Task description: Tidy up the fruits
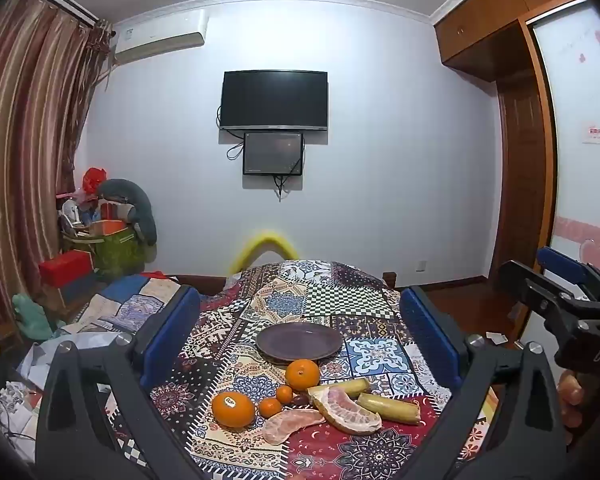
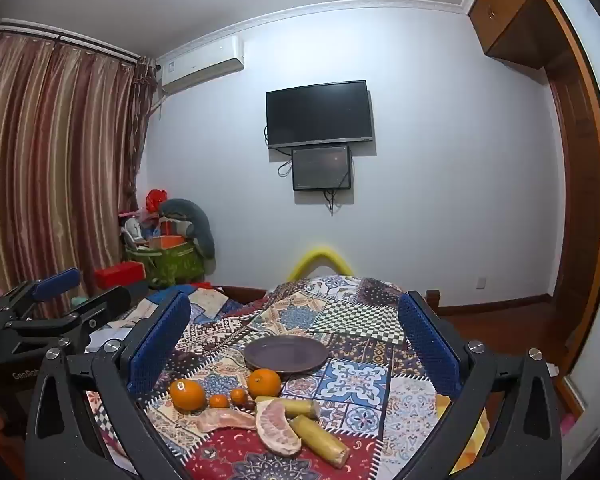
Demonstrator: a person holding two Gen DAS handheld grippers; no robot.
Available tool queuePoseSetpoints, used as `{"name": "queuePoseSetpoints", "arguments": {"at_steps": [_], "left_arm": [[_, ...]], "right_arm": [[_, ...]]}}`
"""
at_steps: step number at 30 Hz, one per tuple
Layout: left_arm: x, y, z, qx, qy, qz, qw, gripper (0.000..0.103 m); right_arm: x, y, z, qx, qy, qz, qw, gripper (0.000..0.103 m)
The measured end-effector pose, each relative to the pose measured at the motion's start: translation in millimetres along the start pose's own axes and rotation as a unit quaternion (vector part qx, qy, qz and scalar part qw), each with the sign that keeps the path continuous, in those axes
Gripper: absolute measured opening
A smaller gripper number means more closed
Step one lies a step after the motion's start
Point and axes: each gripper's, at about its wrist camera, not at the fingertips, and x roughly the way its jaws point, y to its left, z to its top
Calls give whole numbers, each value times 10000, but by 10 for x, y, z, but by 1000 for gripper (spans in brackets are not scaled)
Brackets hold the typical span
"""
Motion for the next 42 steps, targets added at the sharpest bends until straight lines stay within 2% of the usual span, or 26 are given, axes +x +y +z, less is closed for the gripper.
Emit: {"name": "queuePoseSetpoints", "arguments": {"at_steps": [16, 42], "left_arm": [[14, -63, 9, 9, 33, 11, 10000, 101], [39, 36, -10, -75, 59, 3, 10000, 102]], "right_arm": [[4, -24, 1, 129, 43, -56, 9999, 103], [23, -50, 0, 143, 64, -15, 9999, 103]]}}
